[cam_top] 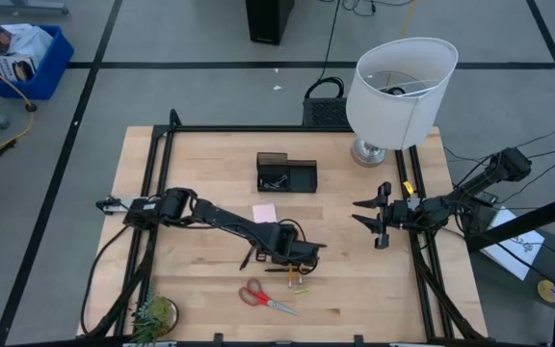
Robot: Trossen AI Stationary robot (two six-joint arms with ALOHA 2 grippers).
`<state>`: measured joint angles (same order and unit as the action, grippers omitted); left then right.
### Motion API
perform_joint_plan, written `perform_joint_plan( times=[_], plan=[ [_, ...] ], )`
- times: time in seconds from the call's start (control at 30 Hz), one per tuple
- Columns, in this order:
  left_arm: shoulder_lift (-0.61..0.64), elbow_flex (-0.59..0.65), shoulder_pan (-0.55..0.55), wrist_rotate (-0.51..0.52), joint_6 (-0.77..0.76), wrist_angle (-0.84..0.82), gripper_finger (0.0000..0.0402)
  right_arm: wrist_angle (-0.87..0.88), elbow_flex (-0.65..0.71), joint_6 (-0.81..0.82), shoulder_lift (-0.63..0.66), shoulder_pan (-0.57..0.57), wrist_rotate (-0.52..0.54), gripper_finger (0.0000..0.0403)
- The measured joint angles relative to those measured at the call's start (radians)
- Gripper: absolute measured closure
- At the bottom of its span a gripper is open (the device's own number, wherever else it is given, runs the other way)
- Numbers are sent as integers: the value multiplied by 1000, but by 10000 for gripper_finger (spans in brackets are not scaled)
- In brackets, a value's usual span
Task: Pick and place office supplies into organizer
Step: Put the orange pencil into the desk organizer
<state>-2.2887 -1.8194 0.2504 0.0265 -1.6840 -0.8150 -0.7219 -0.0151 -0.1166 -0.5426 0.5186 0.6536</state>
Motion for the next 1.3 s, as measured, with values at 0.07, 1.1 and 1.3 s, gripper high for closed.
perform_joint_plan(
  times=[0.07, 1.1, 1.3],
  plan=[
    [0, 0, 0, 0, 4, 0, 309, 0, 0, 0, 0, 0, 0, 250],
    [2, 11, -1, 10, 23, 5, 371, 0, 0, 0, 0, 0, 0, 250],
    [2, 11, 0, 30, 69, 8, 391, 0, 0, 0, 0, 0, 0, 250]
  ],
)
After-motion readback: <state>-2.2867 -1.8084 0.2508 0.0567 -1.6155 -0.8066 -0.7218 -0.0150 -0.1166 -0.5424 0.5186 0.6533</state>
